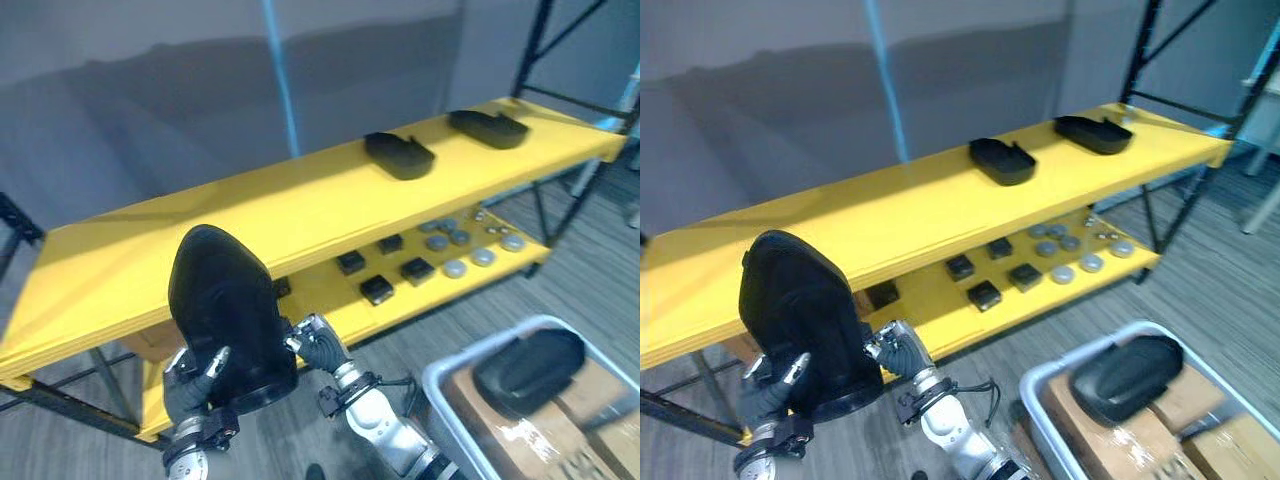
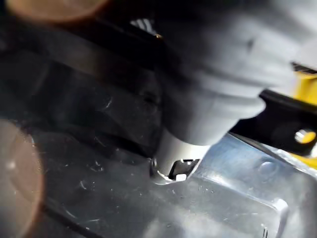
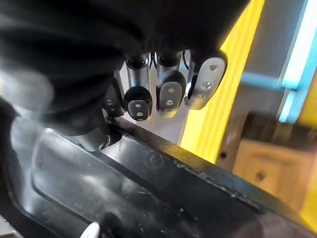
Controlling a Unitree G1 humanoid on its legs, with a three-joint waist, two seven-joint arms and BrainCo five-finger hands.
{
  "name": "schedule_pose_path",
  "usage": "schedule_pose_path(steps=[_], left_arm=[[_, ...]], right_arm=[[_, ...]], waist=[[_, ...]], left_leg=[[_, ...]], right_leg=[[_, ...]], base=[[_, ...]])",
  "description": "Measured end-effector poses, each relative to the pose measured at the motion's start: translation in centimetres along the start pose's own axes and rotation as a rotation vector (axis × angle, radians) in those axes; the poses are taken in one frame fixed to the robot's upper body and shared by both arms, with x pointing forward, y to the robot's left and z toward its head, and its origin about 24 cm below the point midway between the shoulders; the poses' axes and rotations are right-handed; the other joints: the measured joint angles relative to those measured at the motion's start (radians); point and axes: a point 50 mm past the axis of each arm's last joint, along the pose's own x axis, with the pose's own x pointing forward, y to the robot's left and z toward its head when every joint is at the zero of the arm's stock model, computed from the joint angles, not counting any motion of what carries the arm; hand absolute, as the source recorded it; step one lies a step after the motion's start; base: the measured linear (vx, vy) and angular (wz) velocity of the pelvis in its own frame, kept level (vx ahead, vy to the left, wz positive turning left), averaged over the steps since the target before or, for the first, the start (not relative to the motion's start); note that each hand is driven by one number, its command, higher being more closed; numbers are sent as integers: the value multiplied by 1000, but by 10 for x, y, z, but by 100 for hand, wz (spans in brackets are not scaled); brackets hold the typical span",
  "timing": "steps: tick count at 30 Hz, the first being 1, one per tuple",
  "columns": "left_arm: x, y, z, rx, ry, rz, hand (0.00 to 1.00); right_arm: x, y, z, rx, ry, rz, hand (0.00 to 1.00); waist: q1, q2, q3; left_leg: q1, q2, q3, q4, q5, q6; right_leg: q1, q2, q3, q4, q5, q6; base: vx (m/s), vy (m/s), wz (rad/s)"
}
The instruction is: Walk over and take plastic housings, then place them on the shelf
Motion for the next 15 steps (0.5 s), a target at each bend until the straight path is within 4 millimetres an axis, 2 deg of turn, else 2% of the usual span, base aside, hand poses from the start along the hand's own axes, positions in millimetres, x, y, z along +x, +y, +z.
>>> schedule_pose_path(steps=[1, 2, 3, 4, 5, 6, 7, 9, 10, 11, 12, 13, 14, 15], left_arm=[[2, -1, 2, 15, -9, -13, 100], [7, -4, 6, 45, -31, -40, 100], [12, -6, 11, 67, -52, -67, 100], [14, -7, 13, 79, -61, -81, 100], [17, -10, 15, 95, -76, -104, 100], [19, -12, 16, 94, -82, -111, 100], [20, -15, 20, 85, -100, -122, 100], [25, -22, 27, 88, -137, -159, 100], [28, -31, 29, 89, -149, -210, 100], [29, -37, 29, 88, -152, -242, 100], [29, -45, 29, 88, -158, -283, 100], [28, -45, 29, 89, -158, -282, 100], [24, -45, 24, 73, -138, -267, 100], [23, -46, 23, 66, -133, -271, 100]], right_arm=[[0, -2, 0, 3, 1, -3, 100], [1, -2, 1, 15, 0, -5, 100], [2, -3, 2, 23, -1, -11, 100], [2, -4, 2, 24, -1, -14, 100], [2, -7, 3, 24, -6, -21, 0], [2, -8, 4, 23, -13, -25, 0], [3, -10, 9, 28, -32, -32, 0], [2, -14, 15, 47, -60, -47, 0], [-3, -21, 17, 59, -70, -77, 0], [-7, -25, 16, 65, -66, -97, 0], [-12, -31, 14, 67, -55, -122, 0], [-13, -31, 13, 66, -51, -120, 0], [-14, -32, 11, 74, -45, -116, 0], [-16, -33, 12, 91, -43, -121, 0]], waist=[[-10, -1, 6], [-29, -5, 16], [-41, -1, 22], [-49, 5, 30], [-64, 6, 35], [-67, 5, 35], [-68, 6, 37], [-76, -2, 36], [-93, -9, 36], [-101, -18, 36], [-106, -49, 42], [-104, -70, 43], [-104, -46, 40], [-103, -38, 37]], left_leg=[[15, -17, -28, 12, -13, 14], [43, -34, -76, 30, -40, 25], [63, -32, -131, 43, -61, 34], [80, -31, -159, 44, -66, 38], [113, -31, -203, 40, -68, 40], [128, -33, -217, 37, -71, 38], [152, -38, -238, 27, -77, 32], [160, -43, -277, 25, -86, 18], [157, -56, -329, 27, -93, 10], [159, -68, -347, 26, -92, 13], [177, -107, -371, 25, -94, 15], [187, -131, -372, 33, -109, 14], [171, -113, -374, 67, -130, -4], [160, -101, -376, 81, -139, -6]], right_leg=[[-12, -39, 43, 97, 51, -80], [-89, -60, 225, 262, 134, -197], [-198, 13, 426, 387, 72, -121], [-232, 62, 494, 415, 30, -73], [-277, 141, 577, 390, -41, -36], [-293, 168, 592, 354, -67, -25], [-330, 200, 598, 254, -100, -9], [-378, 279, 665, 25, -109, 0], [-382, 343, 793, -130, -109, 7], [-380, 358, 849, -176, -96, 22], [-373, 341, 872, -225, -5, 23], [-368, 321, 866, -239, 32, 45], [-341, 337, 859, -282, 34, 44], [-329, 348, 843, -311, 45, 39]], base=[[300, 267, 147], [267, 175, 134], [268, 125, 129], [273, 44, 125], [271, 40, 96], [259, 44, 95], [283, 36, 68], [237, -25, 79], [165, -85, 102], [219, -139, 130], [230, -168, 88], [264, -188, 53], [199, -135, 11], [165, -95, 16]])
